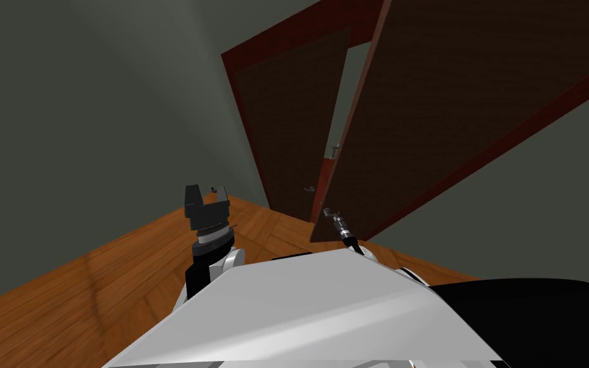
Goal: Pull the door open
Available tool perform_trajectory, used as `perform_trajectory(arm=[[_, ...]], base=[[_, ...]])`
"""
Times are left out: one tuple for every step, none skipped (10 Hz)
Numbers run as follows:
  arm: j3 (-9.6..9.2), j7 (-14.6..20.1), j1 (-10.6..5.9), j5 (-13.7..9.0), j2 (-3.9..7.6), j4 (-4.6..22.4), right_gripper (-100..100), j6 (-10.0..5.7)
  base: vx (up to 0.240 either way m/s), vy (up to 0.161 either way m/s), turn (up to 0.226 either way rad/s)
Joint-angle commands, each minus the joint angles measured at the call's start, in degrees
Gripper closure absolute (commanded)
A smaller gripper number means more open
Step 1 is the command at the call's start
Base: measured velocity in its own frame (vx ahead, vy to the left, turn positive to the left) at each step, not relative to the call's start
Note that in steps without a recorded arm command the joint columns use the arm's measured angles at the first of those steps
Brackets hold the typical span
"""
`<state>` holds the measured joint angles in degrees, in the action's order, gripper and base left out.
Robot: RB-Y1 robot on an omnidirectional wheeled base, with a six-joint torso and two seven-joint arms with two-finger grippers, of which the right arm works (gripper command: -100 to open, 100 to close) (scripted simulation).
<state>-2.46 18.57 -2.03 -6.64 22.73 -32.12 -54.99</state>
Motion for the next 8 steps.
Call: perform_trajectory(arm=[[-1.12, 0.5, -1.24, 0.5, -0.53, 2.8, 100, -1.89], [-1.12, 0.5, -1.24, 0.5, -0.53, 2.8, 100, -1.89], [-0.71, 0.2, -0.72, 0.3, -0.26, 1.7, 100, -0.70], [-1.39, 0.4, -0.47, -0.2, 0.12, 2.2, 100, -1.38], [-1.61, 0.5, -0.42, -0.4, 0.23, 2.2, 100, -1.56], [-2.11, 0.6, -0.30, -0.8, 0.48, 2.4, 100, -1.97], [-2.67, 0.7, -0.17, -1.2, 0.76, 2.5, 100, -2.42], [-3.25, 0.9, -0.04, -1.7, 1.06, 2.7, 100, -2.89]], base=[[-0.099, -0.053, 0.005], [-0.043, -0.006, 0.006], [-0.018, -0.005, -0.015], [-0.125, -0.052, 0.171], [-0.187, -0.045, 0.191], [-0.200, -0.025, 0.141], [-0.208, -0.006, 0.188], [-0.250, -0.048, 0.216]])
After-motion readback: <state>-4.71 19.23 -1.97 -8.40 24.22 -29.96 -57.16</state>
